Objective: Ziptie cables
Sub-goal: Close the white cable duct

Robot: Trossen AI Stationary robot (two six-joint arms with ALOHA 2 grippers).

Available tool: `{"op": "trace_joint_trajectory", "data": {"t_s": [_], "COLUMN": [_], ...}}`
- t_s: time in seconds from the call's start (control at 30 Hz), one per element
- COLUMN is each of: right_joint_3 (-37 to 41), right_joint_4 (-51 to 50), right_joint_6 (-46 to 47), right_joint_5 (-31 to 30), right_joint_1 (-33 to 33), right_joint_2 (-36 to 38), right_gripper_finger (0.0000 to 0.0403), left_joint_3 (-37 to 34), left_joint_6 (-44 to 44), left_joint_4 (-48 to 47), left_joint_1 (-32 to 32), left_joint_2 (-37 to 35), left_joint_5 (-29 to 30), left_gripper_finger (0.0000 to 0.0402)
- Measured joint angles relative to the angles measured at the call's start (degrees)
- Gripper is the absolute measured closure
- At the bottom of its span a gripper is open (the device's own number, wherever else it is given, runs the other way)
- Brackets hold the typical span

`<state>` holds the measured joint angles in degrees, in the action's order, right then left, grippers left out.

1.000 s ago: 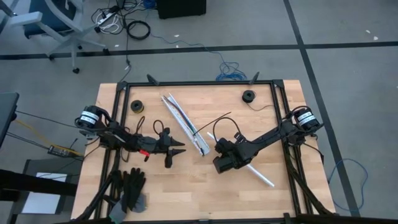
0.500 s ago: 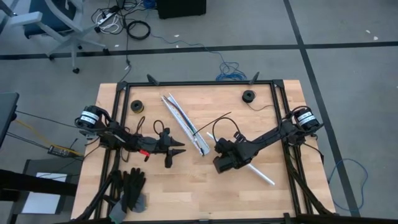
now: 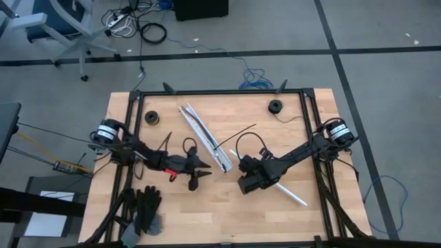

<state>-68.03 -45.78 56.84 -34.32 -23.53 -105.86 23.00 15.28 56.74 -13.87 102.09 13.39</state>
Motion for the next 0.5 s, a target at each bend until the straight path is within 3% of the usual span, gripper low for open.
{"op": "trace_joint_trajectory", "data": {"t_s": [0.27, 0.5], "right_joint_3": [-0.02, -0.02], "right_joint_4": [-1.45, -1.59], "right_joint_6": [-0.01, 0.35], "right_joint_5": [1.35, 1.63], "right_joint_1": [-0.34, -0.47], "right_joint_2": [0.00, 0.00], "right_gripper_finger": [0.0402, 0.0399], "left_joint_3": [9.13, 15.05], "left_joint_6": [-1.88, -3.25], "left_joint_4": [0.54, 0.53], "left_joint_1": [0.04, 0.48], "left_joint_2": [9.65, 13.56], "left_joint_5": [-0.15, -0.21], "left_gripper_finger": [0.0295, 0.0295]}}
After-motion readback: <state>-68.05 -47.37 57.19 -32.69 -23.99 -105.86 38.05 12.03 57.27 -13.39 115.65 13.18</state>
